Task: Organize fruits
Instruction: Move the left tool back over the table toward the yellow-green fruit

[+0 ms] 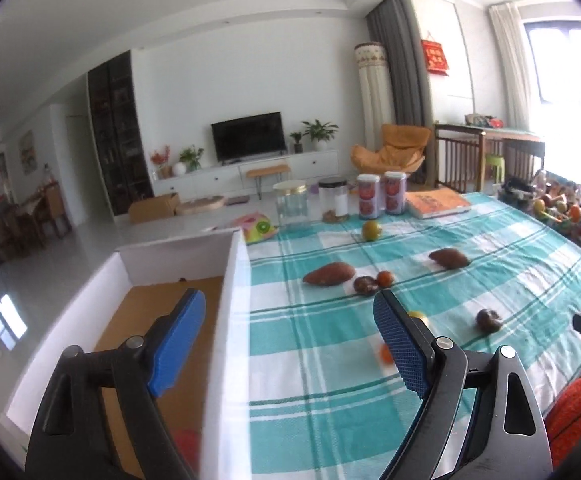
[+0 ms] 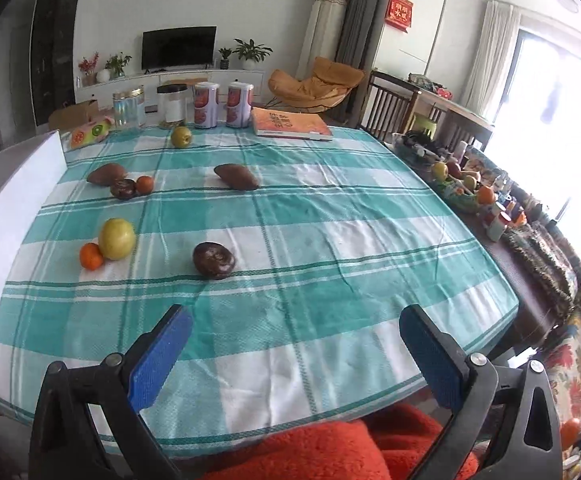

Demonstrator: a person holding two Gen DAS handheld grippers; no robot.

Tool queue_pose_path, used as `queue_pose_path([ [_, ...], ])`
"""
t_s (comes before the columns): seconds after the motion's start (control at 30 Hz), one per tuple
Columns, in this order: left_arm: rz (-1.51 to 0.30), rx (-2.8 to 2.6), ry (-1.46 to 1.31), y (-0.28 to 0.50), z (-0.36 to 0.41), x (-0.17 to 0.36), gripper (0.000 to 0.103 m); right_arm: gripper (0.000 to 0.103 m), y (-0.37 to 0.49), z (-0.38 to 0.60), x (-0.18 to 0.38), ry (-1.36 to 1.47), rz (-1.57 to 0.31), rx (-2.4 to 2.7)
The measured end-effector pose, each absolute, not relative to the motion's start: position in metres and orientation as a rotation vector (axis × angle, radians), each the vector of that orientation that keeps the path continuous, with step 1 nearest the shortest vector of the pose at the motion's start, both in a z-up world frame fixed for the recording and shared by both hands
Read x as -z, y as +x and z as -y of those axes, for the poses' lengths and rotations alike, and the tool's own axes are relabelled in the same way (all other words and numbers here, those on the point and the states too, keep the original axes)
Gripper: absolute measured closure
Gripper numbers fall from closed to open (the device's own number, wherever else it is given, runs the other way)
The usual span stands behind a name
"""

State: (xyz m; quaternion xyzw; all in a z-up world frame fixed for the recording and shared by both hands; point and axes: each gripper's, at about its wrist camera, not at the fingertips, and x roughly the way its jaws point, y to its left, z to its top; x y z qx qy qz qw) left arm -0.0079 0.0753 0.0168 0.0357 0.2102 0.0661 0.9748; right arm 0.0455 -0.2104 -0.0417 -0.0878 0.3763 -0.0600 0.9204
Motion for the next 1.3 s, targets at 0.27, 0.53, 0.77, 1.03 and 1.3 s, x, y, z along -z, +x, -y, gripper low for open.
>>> queue_pose_path([
  [0.27,-0.798,0.223,-0.01,0.064,-0.005,0.076,0.015,0.0,0.039,0.226,0.084,-0.014,-0.755,0.045],
  [0.53,-0.885,0.185,-0.079,0.097,-0.015,0.133,0.015,0.0,0.041,0.22,0.093,-0.029,-0.751,0.011],
  [0.77,-0.871,0.164,-0.058,0.098,-0.012,0.138,0.015,0.0,0.045,0.22,0.096,-0.032,-0.769,0.018],
  [1.03,-0.875,0.16,-0.045,0.1,-0.011,0.139,0.015,0.0,0.046,0.22,0.095,-0.033,-0.764,0.022],
  [1.3,-0.881,0.15,-0.019,0.102,-0.009,0.139,0.015,0.0,0.04,0.221,0.088,-0.03,-0.729,0.021],
])
